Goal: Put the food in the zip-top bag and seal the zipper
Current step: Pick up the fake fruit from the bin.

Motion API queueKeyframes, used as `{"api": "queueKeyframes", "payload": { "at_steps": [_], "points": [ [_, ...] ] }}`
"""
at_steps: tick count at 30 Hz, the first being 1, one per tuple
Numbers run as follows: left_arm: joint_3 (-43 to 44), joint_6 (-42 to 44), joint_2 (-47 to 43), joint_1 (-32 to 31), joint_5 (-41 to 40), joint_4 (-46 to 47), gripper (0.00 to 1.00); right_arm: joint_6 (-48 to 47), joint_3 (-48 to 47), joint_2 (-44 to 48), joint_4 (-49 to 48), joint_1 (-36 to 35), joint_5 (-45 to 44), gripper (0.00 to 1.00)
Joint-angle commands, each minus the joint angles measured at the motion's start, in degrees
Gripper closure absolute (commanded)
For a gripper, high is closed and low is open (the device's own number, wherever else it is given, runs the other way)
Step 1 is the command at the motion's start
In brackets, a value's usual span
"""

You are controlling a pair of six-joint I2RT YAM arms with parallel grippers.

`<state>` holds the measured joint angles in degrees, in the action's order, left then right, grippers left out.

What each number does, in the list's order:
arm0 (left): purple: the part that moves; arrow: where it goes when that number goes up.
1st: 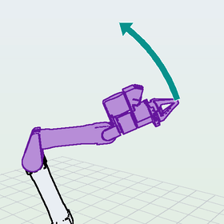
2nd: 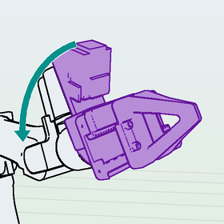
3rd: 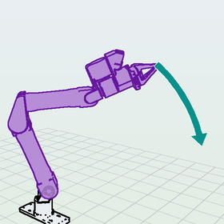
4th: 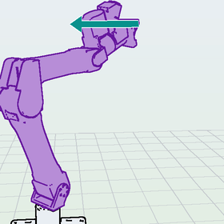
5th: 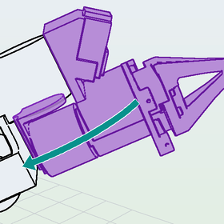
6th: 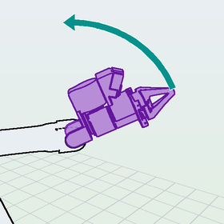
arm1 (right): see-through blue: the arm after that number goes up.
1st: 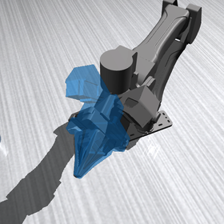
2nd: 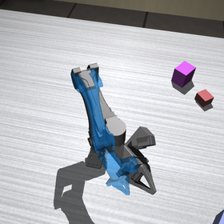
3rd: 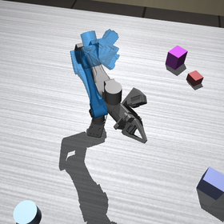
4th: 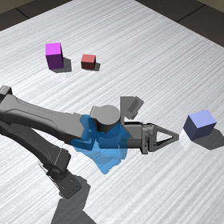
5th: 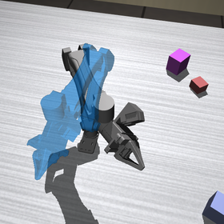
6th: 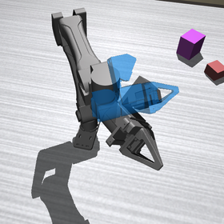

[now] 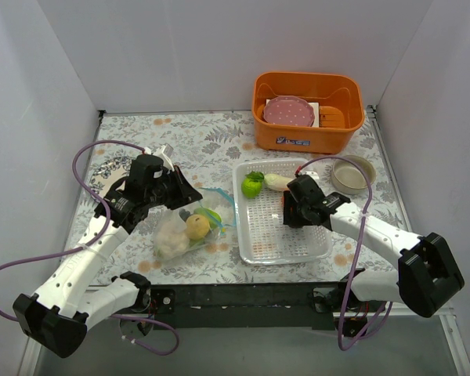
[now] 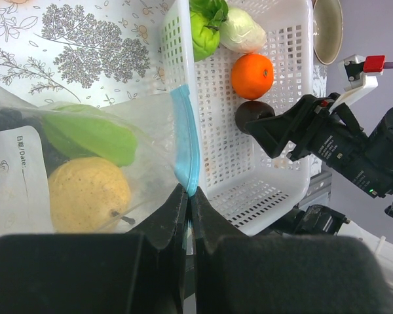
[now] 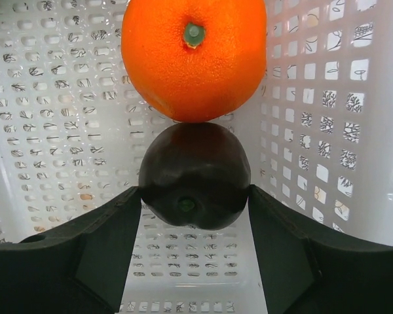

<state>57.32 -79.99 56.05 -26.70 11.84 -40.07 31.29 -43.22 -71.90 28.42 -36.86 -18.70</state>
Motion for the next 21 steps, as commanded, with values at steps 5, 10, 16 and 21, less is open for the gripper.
{"api": "queueKeyframes", "payload": {
  "at_steps": [5, 10, 16, 21],
  "points": [
    [0.2, -0.3, -0.2, 0.2, 1.3, 1.3, 1.00, -0.8, 1.4, 1.5, -5.5, 0.3, 3.8, 0.27],
    [0.8, 0.2, 0.4, 0.2, 1.8, 1.2, 1.00, -2.1, -0.3, -0.6, -5.3, 0.3, 3.2, 0.14],
    [0.6, 0.1, 0.2, 0.2, 2.0, 1.2, 1.00, -3.1, -1.2, -2.8, -5.7, 0.4, 3.5, 0.23],
    [0.2, 0.0, -0.2, 0.2, 2.1, 1.1, 1.00, -2.5, -0.5, -1.5, -6.8, 0.4, 5.0, 0.45]
  ]
}}
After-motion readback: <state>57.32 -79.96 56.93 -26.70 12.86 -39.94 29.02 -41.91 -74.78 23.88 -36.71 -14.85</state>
